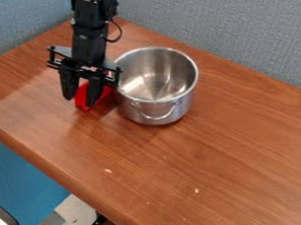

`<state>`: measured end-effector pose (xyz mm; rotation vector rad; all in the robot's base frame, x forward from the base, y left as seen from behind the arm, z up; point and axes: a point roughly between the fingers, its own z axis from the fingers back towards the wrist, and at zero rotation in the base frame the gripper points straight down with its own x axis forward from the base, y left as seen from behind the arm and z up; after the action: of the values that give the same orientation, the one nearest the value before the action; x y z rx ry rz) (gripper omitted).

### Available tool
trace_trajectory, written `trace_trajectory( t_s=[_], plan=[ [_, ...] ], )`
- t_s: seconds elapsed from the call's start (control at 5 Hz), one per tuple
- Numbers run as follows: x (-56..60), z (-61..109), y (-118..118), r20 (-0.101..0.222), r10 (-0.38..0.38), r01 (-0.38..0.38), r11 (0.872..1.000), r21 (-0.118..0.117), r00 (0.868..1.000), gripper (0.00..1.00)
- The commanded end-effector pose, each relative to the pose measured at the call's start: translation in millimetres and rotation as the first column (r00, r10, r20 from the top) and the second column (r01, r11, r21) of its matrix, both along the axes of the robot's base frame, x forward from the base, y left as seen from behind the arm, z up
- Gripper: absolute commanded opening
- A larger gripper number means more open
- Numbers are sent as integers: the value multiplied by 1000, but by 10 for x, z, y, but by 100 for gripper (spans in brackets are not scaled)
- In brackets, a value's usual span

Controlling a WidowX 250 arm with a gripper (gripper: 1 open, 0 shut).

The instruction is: Move the red object from the metal pot to the table

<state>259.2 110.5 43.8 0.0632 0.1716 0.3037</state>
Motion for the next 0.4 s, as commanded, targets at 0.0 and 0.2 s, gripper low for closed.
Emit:
trace_trajectory(
  t_s=[0.0,0.2],
  plan=[
    [12,146,10,41,10,-10,1000,2,999,0],
    [7,158,-19,38,10,-9,1000,-10,999,0]
  ],
)
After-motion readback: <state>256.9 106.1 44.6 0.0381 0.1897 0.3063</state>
